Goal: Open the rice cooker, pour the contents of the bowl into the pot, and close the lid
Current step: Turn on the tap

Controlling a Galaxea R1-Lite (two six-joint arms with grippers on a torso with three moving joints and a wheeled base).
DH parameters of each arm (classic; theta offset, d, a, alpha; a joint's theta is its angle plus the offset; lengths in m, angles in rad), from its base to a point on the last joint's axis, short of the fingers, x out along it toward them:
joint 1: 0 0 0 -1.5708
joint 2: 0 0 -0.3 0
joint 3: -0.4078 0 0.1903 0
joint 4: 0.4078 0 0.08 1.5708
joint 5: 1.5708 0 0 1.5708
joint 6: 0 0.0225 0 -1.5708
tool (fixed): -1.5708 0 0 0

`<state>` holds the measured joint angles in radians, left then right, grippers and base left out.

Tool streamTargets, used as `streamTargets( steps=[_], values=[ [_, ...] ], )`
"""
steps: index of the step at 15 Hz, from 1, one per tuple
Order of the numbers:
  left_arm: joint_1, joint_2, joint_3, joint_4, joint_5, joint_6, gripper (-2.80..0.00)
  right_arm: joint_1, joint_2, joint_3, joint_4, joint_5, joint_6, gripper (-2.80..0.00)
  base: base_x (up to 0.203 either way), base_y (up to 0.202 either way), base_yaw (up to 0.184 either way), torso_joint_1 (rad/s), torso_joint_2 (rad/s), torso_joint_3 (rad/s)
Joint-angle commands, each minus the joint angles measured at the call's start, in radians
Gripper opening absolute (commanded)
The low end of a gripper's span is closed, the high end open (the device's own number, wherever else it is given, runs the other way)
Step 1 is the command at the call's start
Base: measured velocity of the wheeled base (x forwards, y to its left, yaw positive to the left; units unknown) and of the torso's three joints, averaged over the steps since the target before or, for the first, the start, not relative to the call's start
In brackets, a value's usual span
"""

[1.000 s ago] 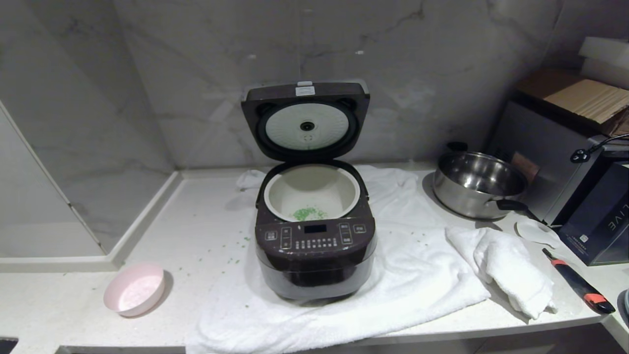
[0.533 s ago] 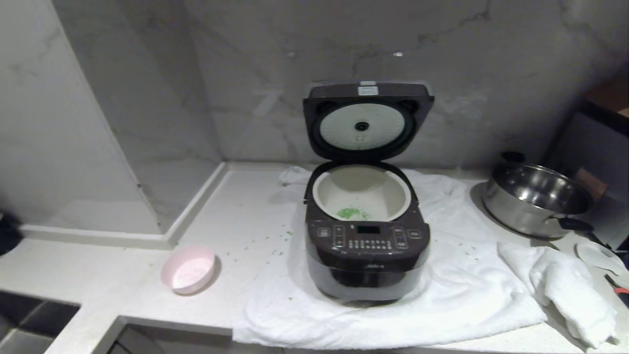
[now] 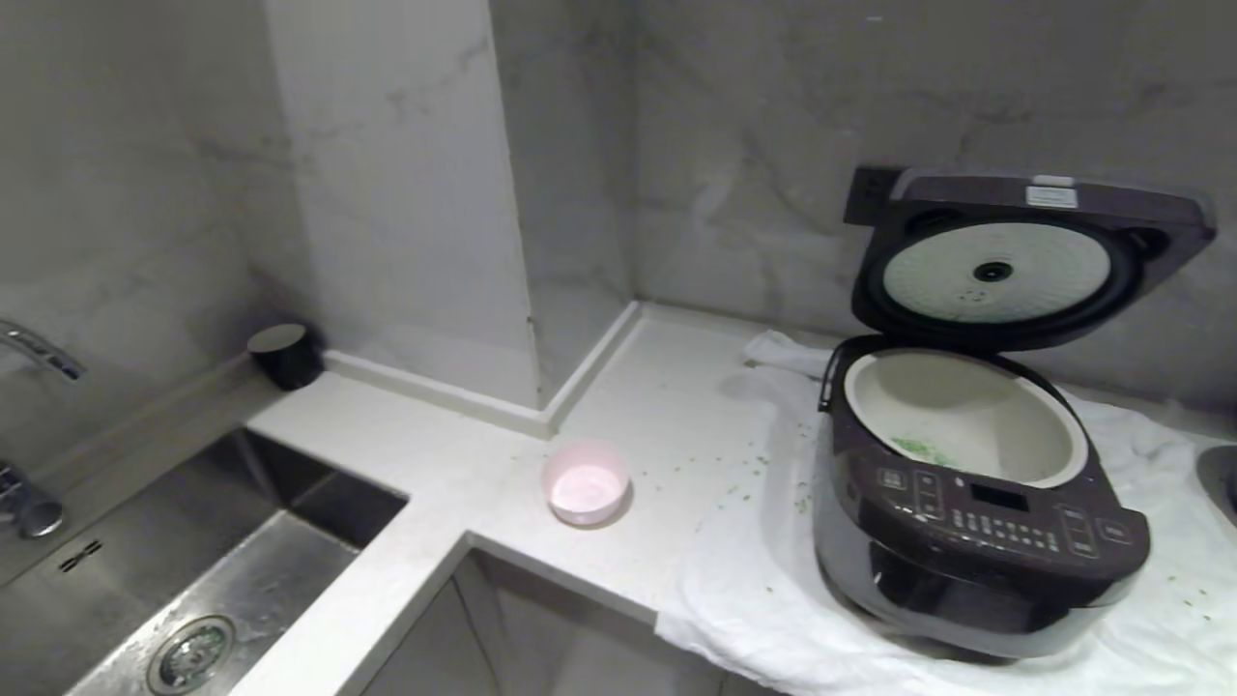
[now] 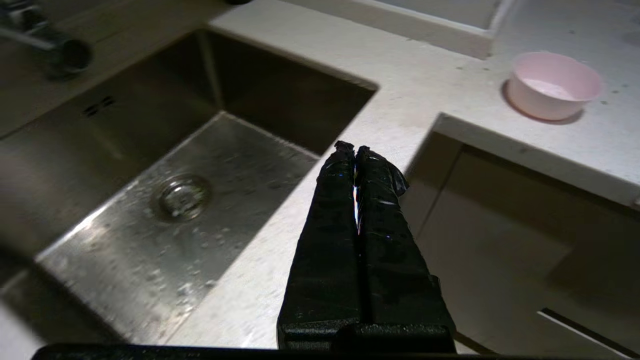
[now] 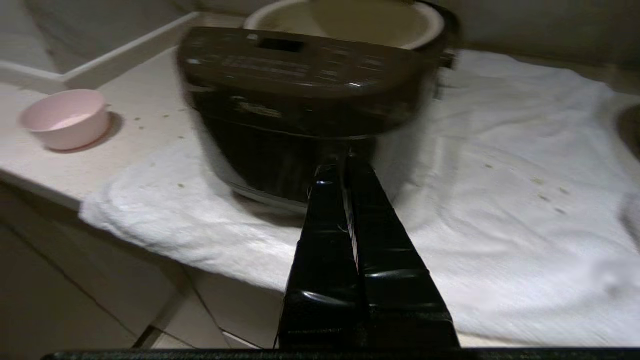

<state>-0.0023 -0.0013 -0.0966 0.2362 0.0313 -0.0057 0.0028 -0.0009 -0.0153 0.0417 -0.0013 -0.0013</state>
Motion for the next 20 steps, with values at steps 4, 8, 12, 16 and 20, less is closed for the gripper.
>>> streamTargets(
  steps=[4,8,12,16,20],
  values=[
    [0.001,-0.002,0.000,0.002,0.001,0.000,-2.80,0.000,0.001,0.000,0.000,0.000,0.001,-2.80,-0.002,-0.009,0.178,0.002,0.00,0.001],
    [0.001,-0.002,0.000,0.002,0.001,0.000,-2.80,0.000,0.001,0.000,0.000,0.000,0.001,-2.80,0.000,-0.004,0.151,0.002,0.00,0.000],
    [0.001,-0.002,0.000,0.002,0.001,0.000,-2.80,0.000,0.001,0.000,0.000,0.000,0.001,-2.80,-0.001,-0.001,0.017,0.001,0.00,0.000],
    [0.001,-0.002,0.000,0.002,0.001,0.000,-2.80,0.000,0.001,0.000,0.000,0.000,0.001,-2.80,0.025,0.000,0.000,-0.003,0.00,0.002],
    [-0.001,-0.002,0.000,0.002,0.001,0.000,-2.80,0.000,0.001,0.000,0.000,0.000,0.001,-2.80,0.191,0.000,0.003,0.005,0.00,0.003]
  ],
)
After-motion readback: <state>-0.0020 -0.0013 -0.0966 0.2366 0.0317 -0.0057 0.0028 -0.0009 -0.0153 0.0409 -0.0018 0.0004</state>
